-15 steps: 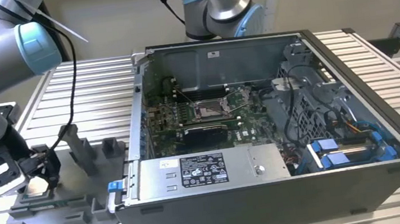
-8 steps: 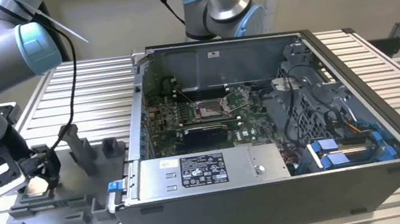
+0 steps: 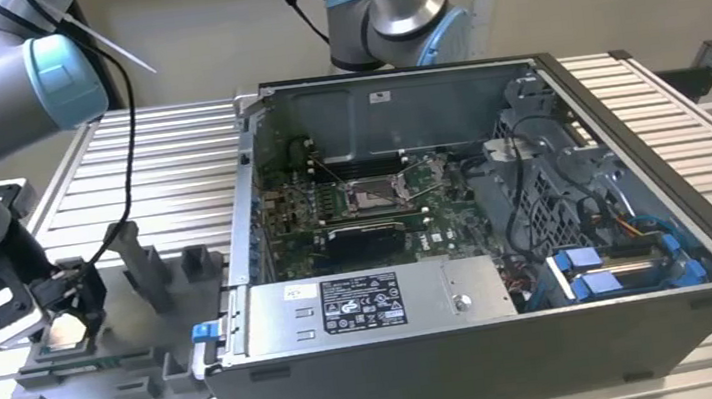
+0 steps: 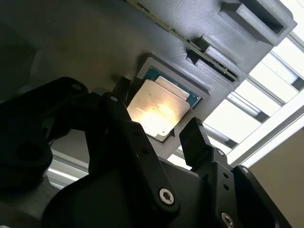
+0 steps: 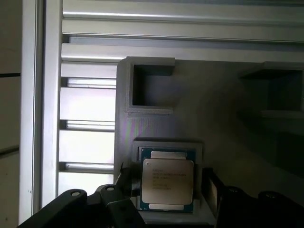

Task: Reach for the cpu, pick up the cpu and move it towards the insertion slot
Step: 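Pick up the cpu and move it towards the insertion slot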

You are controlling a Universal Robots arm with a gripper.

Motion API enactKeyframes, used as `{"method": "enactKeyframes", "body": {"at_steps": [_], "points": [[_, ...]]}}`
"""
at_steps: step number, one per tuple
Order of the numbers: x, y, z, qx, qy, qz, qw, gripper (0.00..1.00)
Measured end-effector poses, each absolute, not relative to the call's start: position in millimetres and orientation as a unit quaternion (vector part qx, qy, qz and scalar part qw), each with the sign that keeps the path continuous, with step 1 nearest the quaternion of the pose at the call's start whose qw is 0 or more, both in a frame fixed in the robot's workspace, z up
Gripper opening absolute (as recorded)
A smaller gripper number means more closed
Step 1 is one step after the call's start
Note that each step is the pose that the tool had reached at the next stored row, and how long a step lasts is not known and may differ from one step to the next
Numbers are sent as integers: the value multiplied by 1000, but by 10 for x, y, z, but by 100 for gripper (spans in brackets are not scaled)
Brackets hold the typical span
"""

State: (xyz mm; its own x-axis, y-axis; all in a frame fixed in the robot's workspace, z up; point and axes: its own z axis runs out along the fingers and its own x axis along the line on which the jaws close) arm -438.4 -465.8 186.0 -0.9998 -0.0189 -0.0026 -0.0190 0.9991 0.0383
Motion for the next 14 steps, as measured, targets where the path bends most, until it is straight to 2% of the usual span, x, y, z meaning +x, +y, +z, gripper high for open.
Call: {"method": "enactKeyframes", "body": {"at_steps": [14], "points": [[-4384, -4658, 1842, -10, 1000, 17, 1, 100]]}}
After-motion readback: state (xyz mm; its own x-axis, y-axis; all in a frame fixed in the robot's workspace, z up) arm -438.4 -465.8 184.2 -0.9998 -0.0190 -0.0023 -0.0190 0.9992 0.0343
